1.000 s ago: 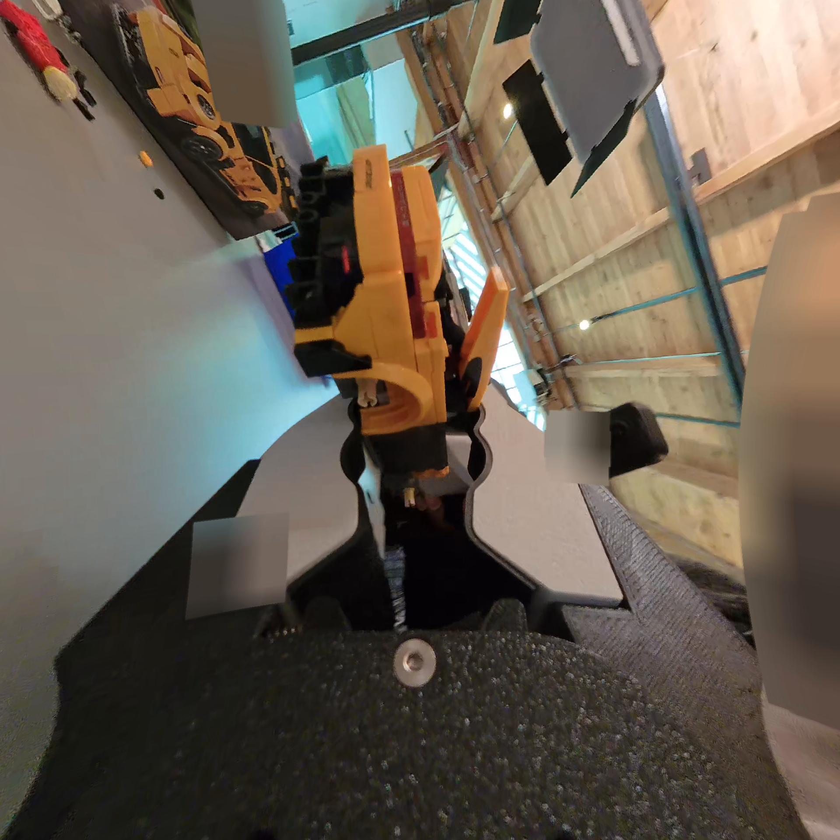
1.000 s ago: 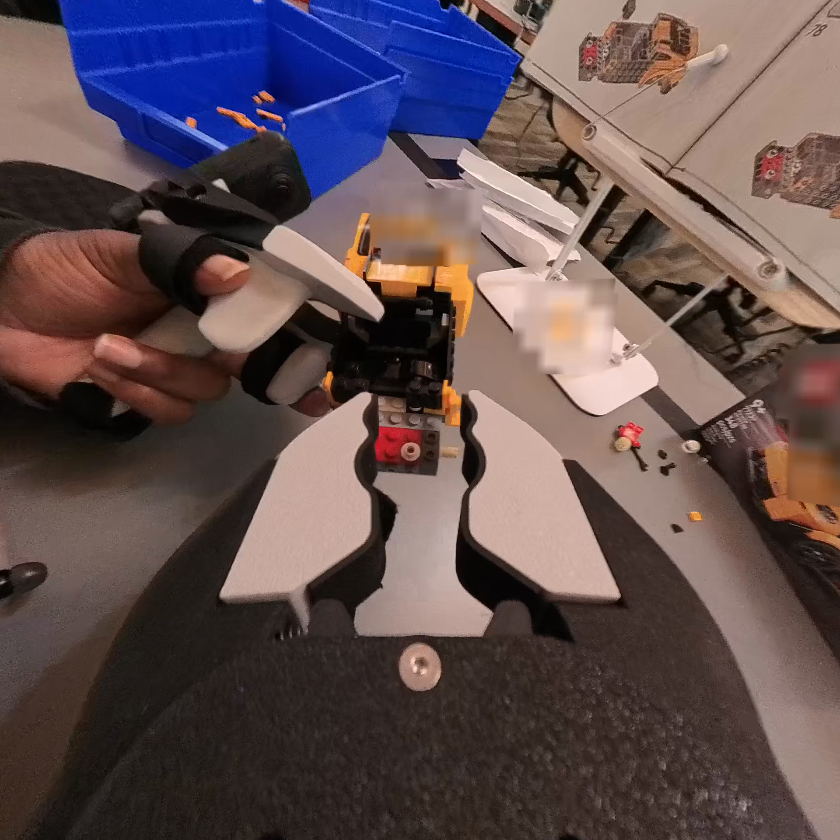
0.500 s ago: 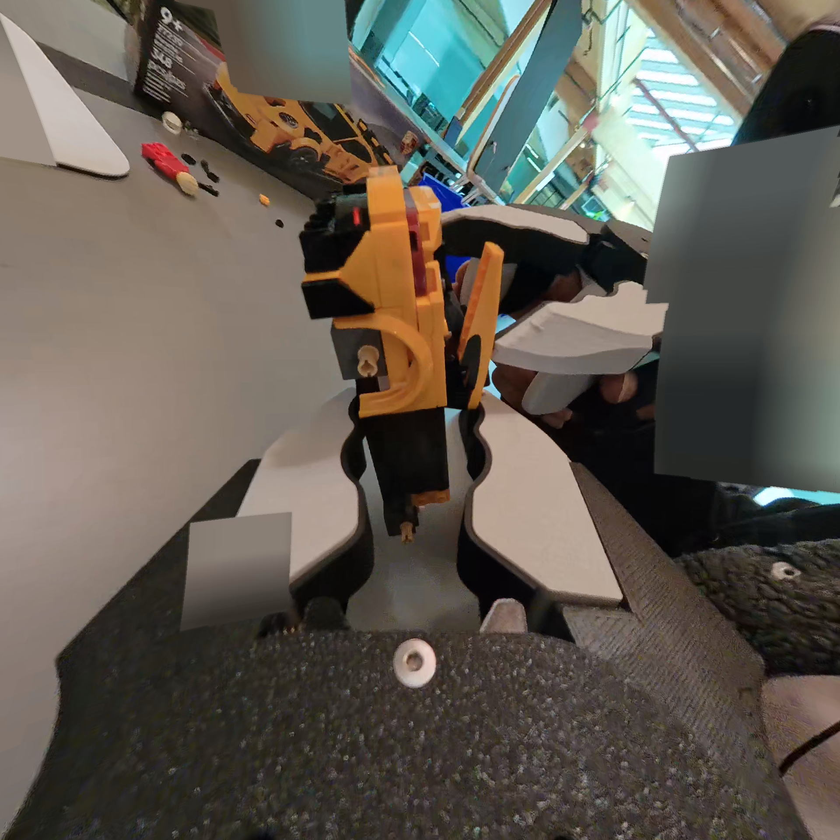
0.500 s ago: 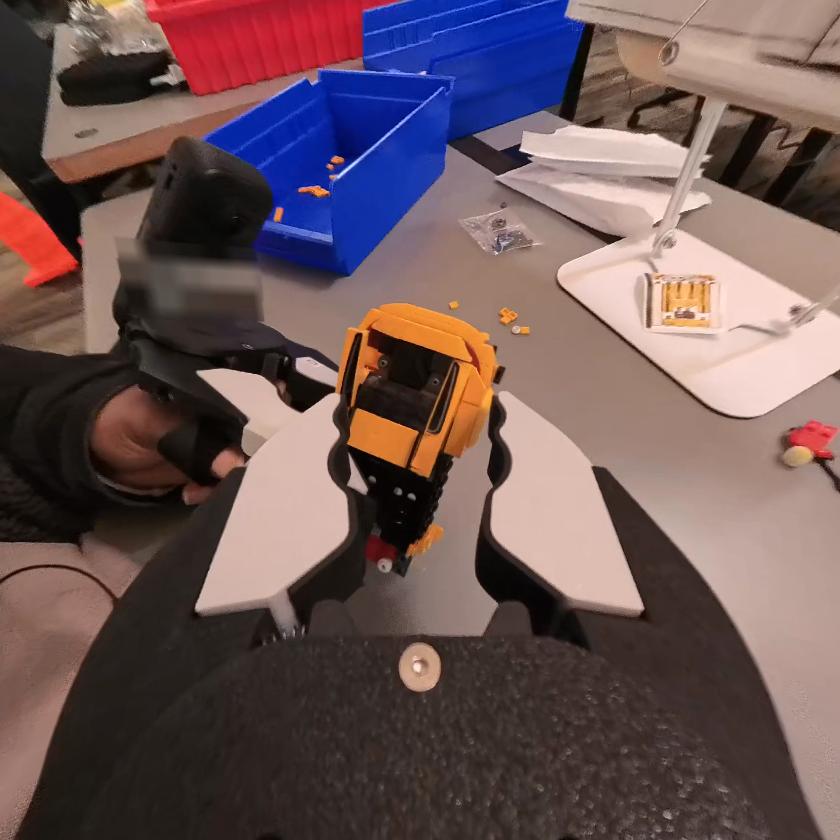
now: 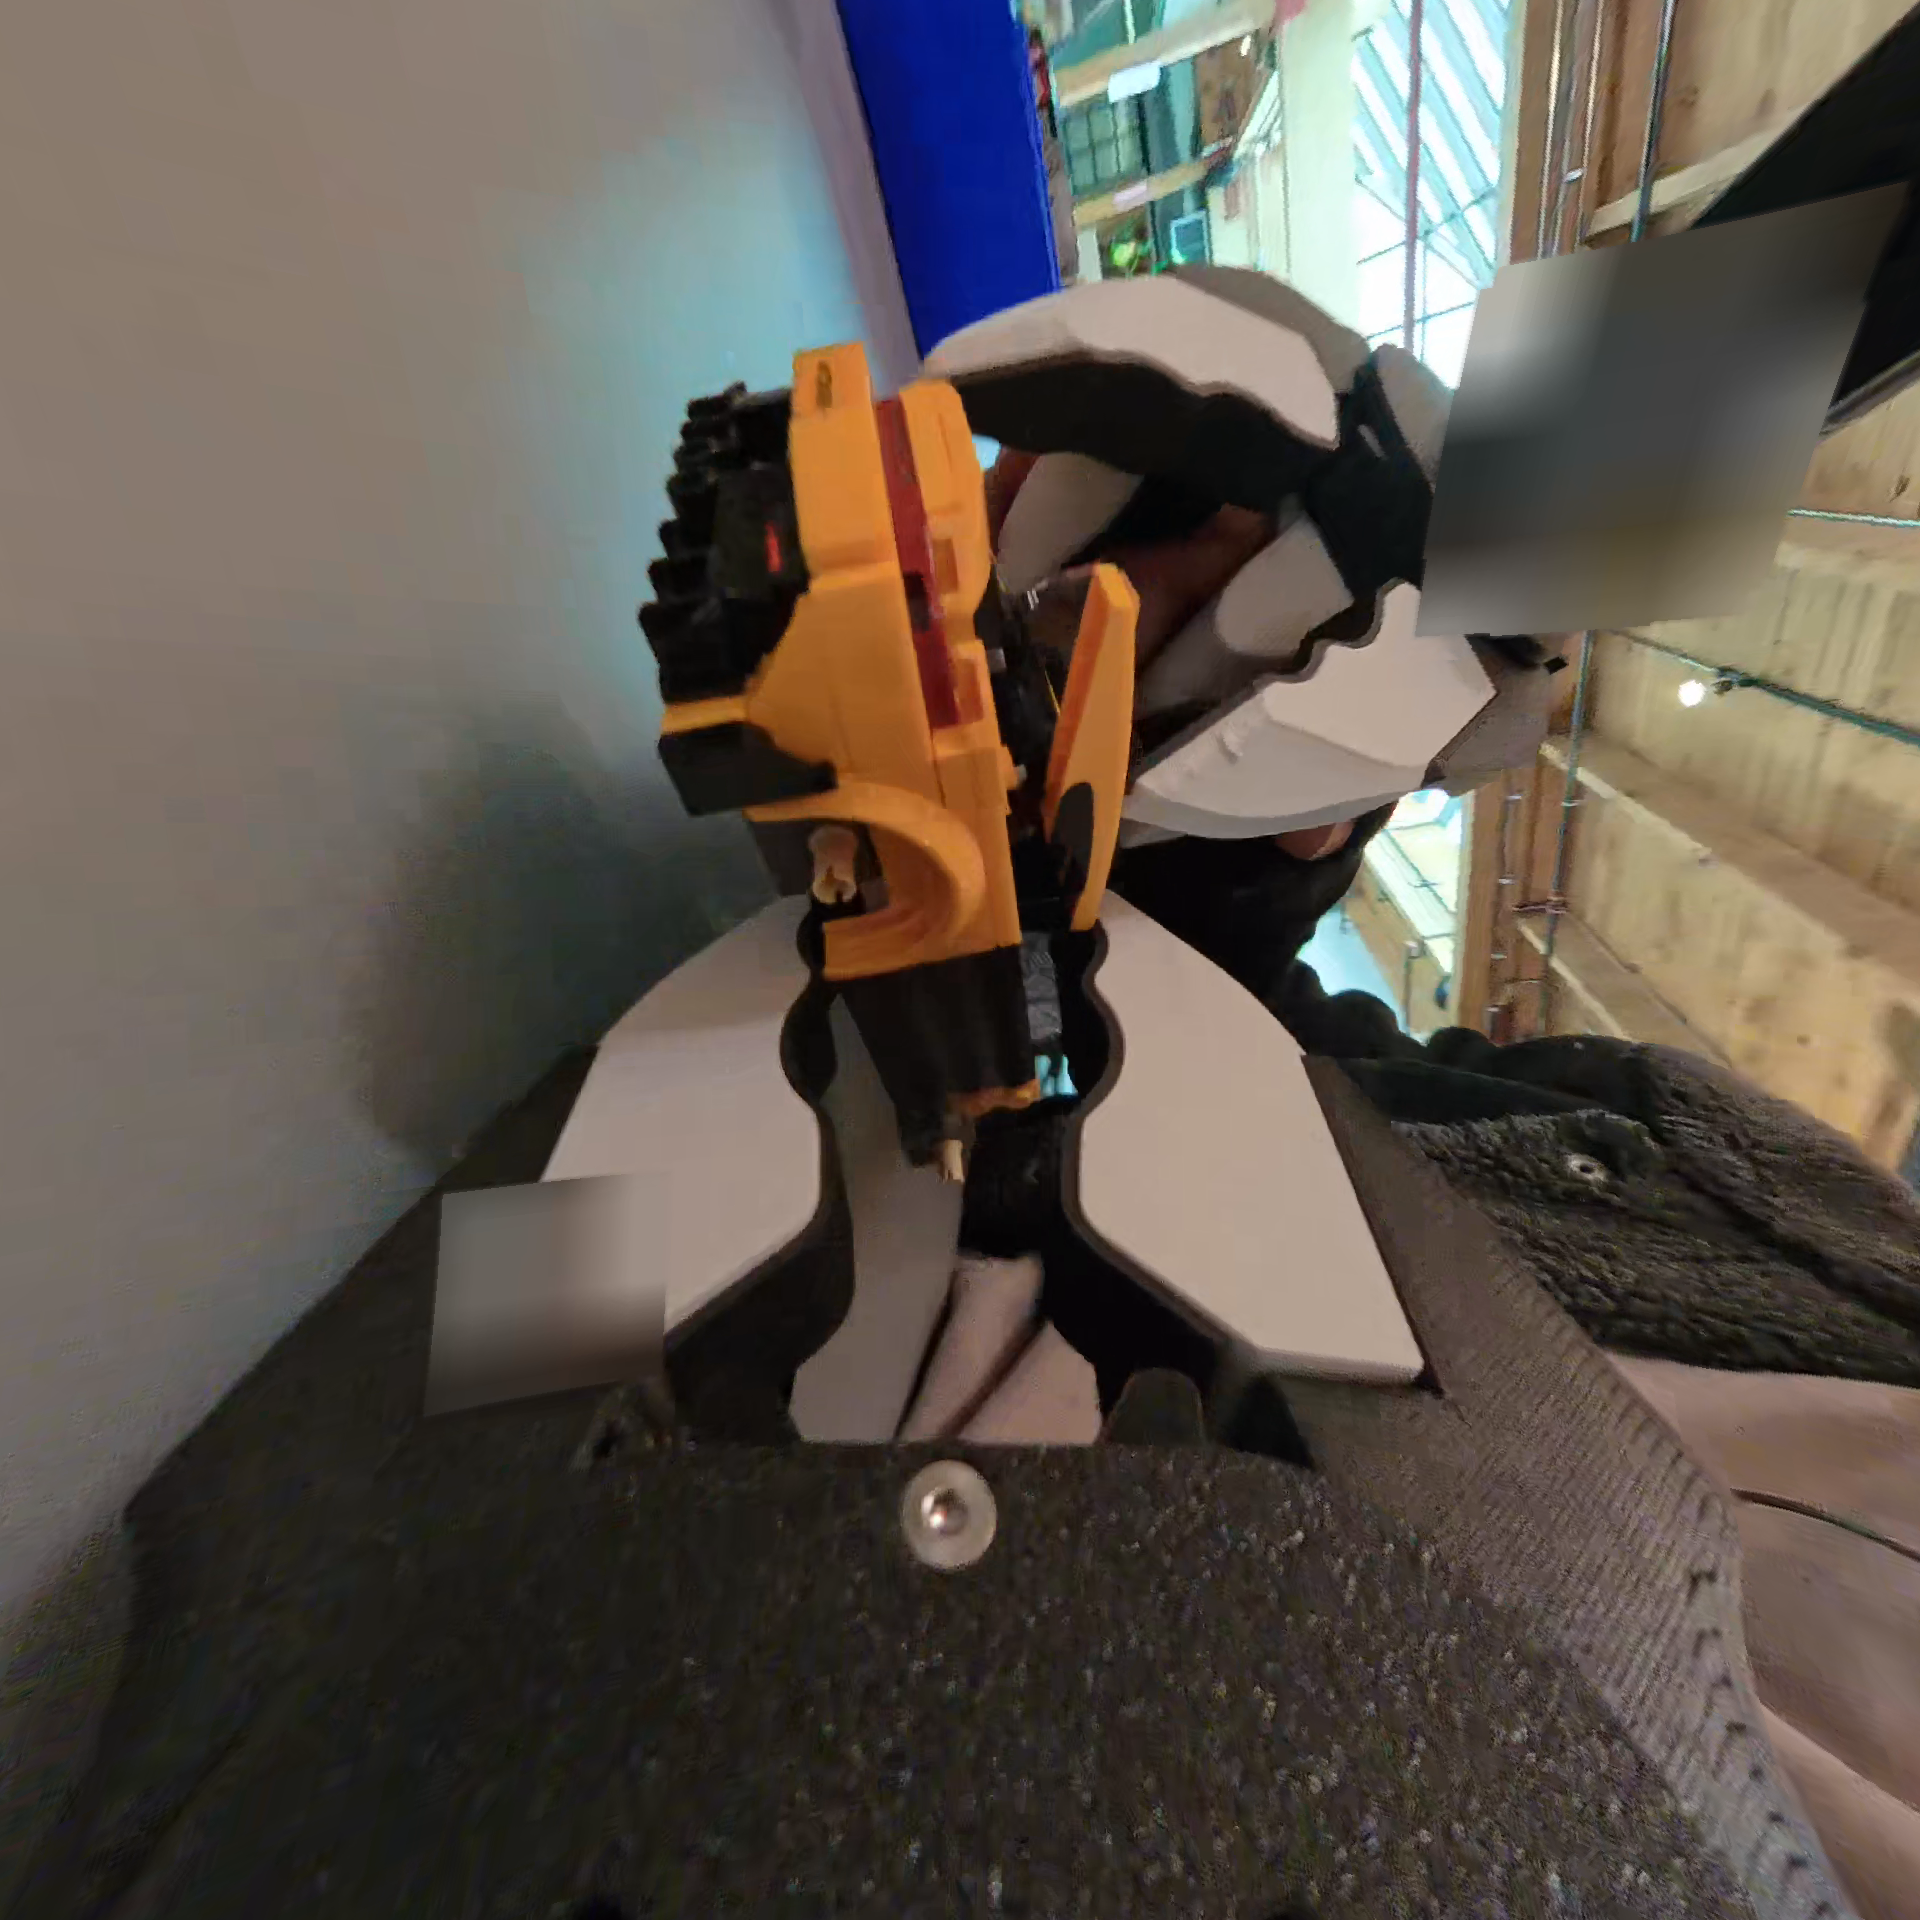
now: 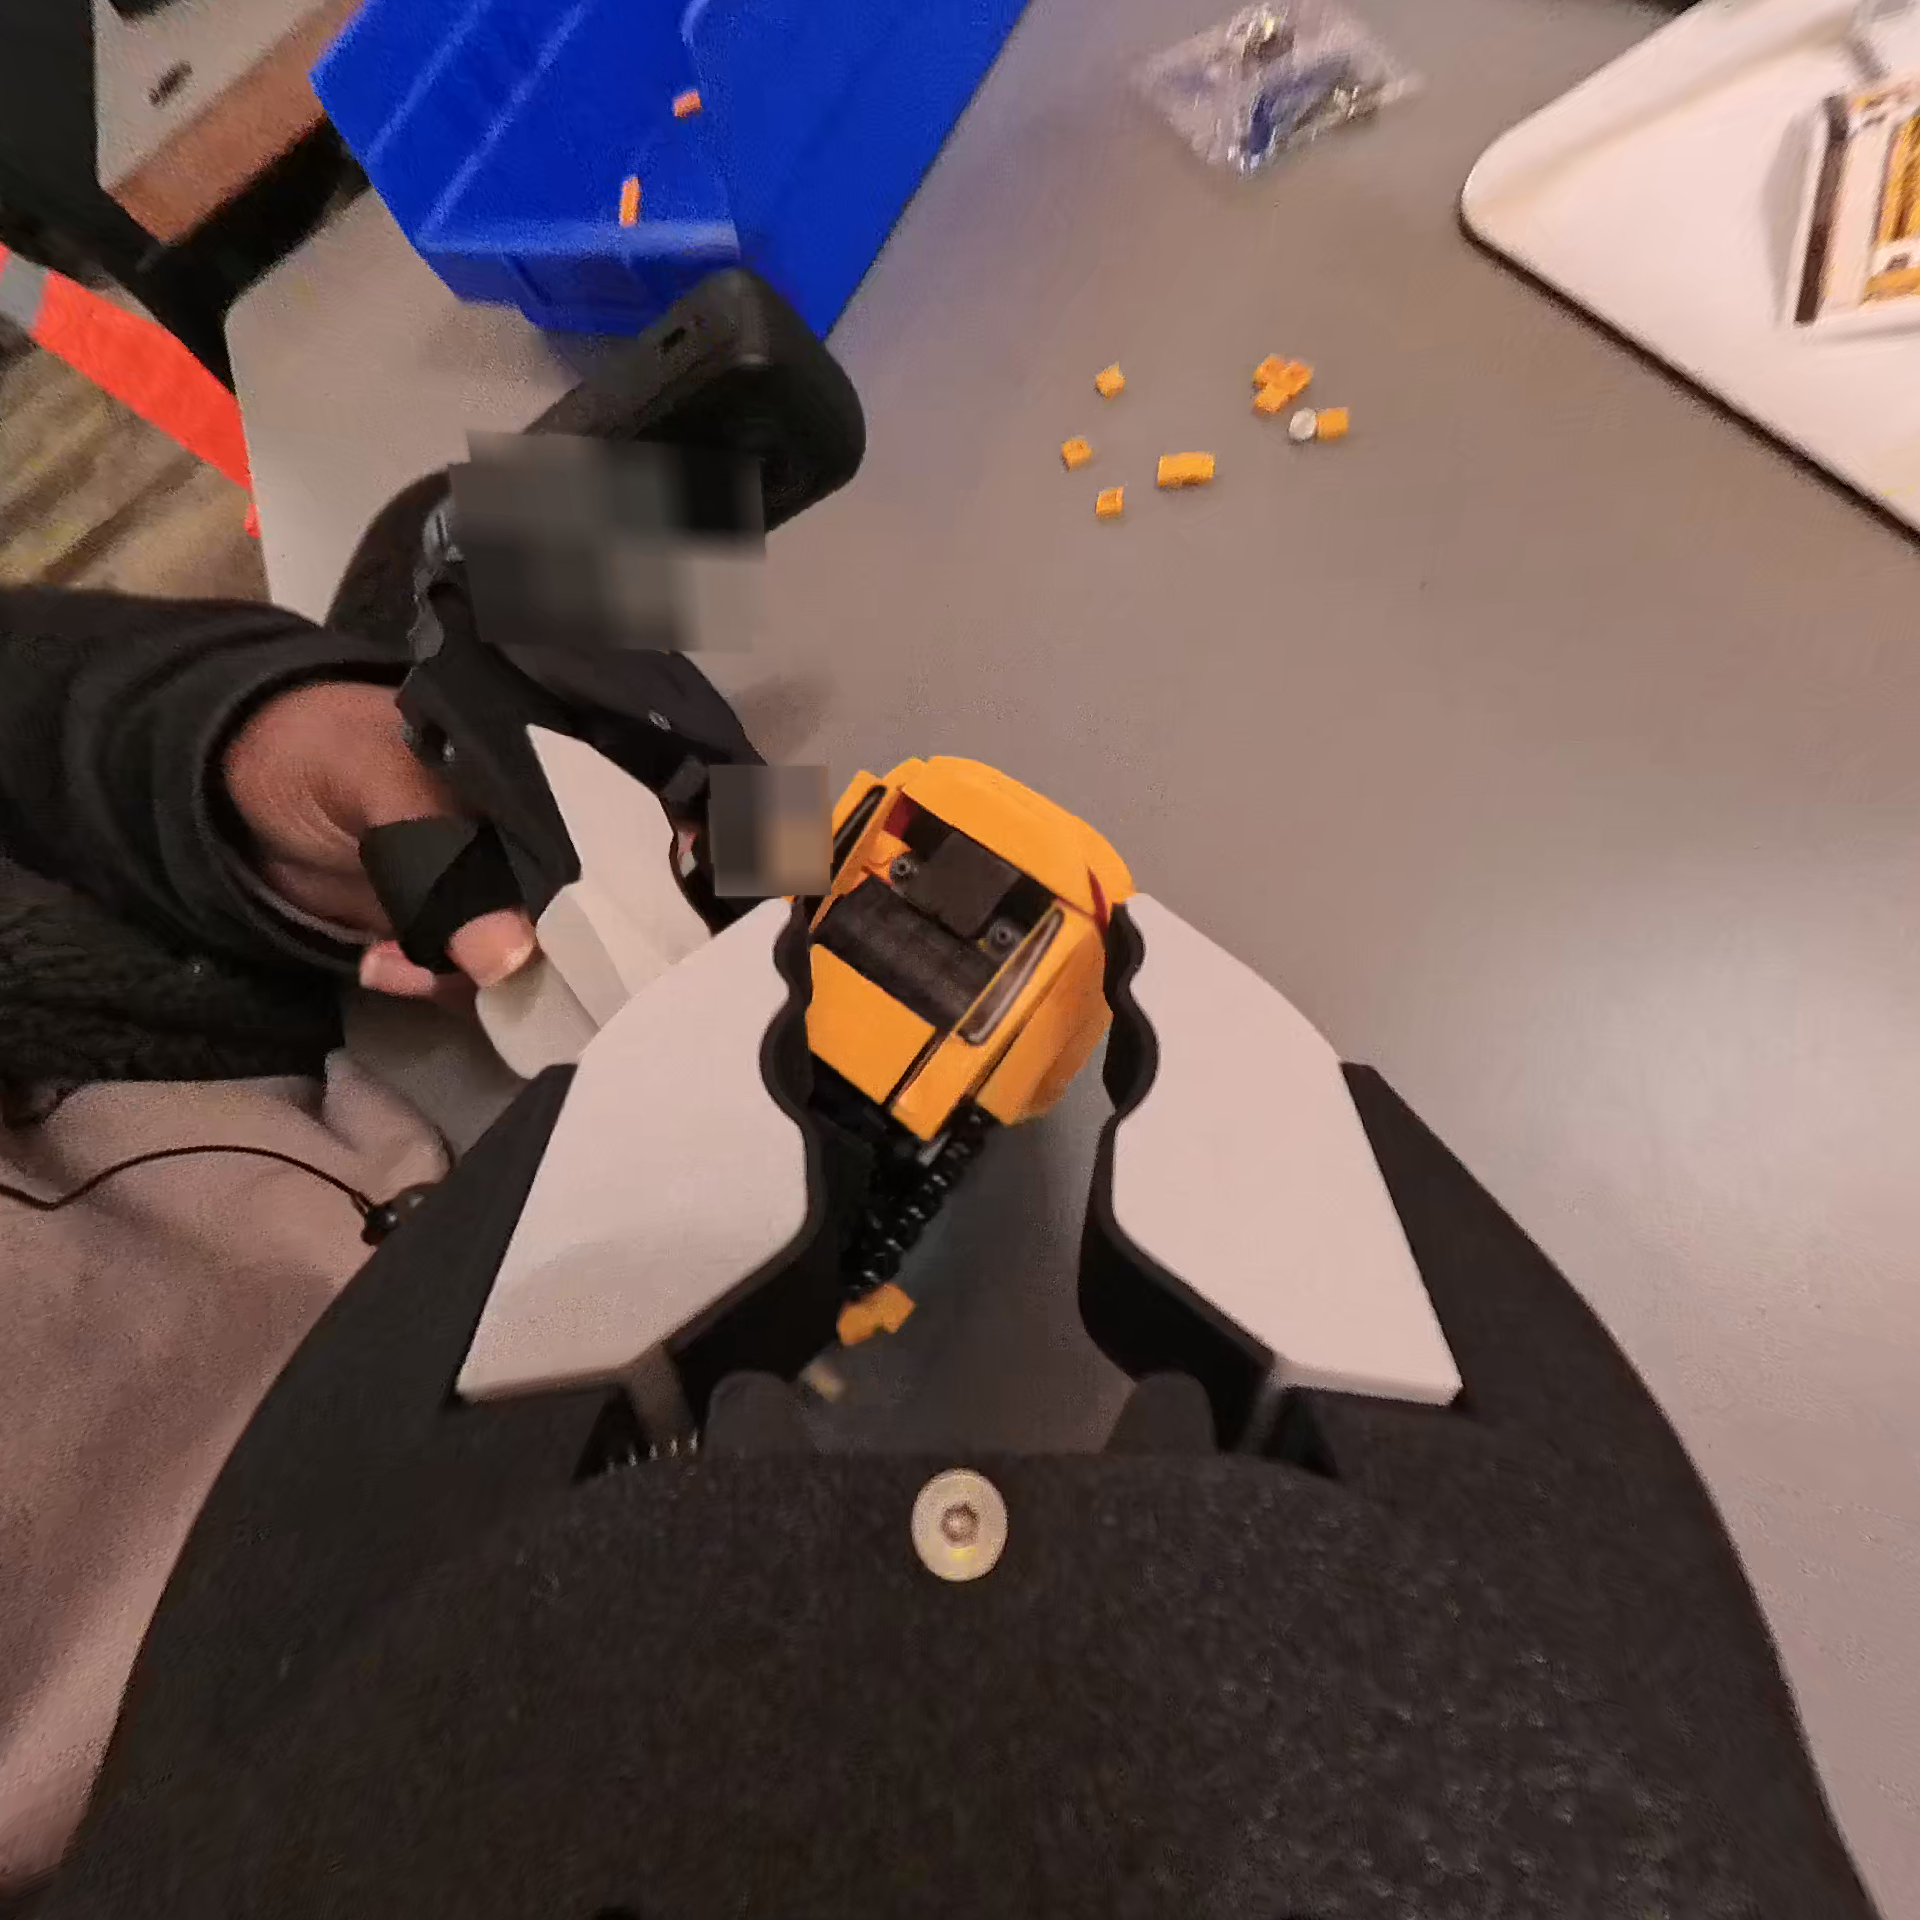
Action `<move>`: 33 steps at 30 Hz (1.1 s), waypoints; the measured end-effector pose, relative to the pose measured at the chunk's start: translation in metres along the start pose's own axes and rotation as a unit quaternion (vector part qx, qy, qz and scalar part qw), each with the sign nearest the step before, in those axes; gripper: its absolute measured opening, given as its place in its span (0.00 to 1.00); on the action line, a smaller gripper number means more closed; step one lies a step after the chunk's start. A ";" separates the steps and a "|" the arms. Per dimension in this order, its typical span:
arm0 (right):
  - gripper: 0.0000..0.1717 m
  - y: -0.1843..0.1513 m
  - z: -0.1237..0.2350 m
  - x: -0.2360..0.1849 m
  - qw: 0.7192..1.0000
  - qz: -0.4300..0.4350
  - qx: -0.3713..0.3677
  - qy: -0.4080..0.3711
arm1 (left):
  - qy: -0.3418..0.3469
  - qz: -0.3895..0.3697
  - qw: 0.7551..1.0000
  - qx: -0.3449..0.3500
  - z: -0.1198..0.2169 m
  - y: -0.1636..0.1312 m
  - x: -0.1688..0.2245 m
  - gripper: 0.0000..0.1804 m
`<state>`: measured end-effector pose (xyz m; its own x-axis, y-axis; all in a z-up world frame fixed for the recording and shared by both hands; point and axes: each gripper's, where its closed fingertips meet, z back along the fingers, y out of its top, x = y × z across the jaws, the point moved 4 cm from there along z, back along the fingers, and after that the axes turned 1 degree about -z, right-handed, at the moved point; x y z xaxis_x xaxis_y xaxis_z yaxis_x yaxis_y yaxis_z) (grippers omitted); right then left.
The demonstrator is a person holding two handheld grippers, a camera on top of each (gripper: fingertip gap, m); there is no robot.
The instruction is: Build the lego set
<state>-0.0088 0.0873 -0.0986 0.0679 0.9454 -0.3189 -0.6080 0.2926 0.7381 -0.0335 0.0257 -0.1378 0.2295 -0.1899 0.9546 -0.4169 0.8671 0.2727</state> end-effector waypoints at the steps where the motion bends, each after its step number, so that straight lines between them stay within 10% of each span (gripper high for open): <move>1: 0.32 -0.002 -0.001 0.001 1.000 0.002 -0.005 0.003 | -0.003 0.016 1.000 -0.010 0.000 -0.002 -0.001 0.24; 16: 0.27 -0.026 0.006 0.022 0.996 0.045 -0.001 0.081 | 0.065 0.095 0.990 -0.081 0.006 -0.011 -0.020 0.25; 33: 0.23 -0.026 0.005 0.029 0.994 0.072 -0.009 0.087 | 0.155 -0.019 0.983 -0.095 0.046 -0.012 -0.014 0.39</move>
<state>0.0130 0.1081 -0.1241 -0.1583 0.9373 -0.3106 -0.6154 0.1523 0.7734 -0.0723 -0.0036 -0.1490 0.5110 -0.0992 0.8538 -0.2374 0.9384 0.2512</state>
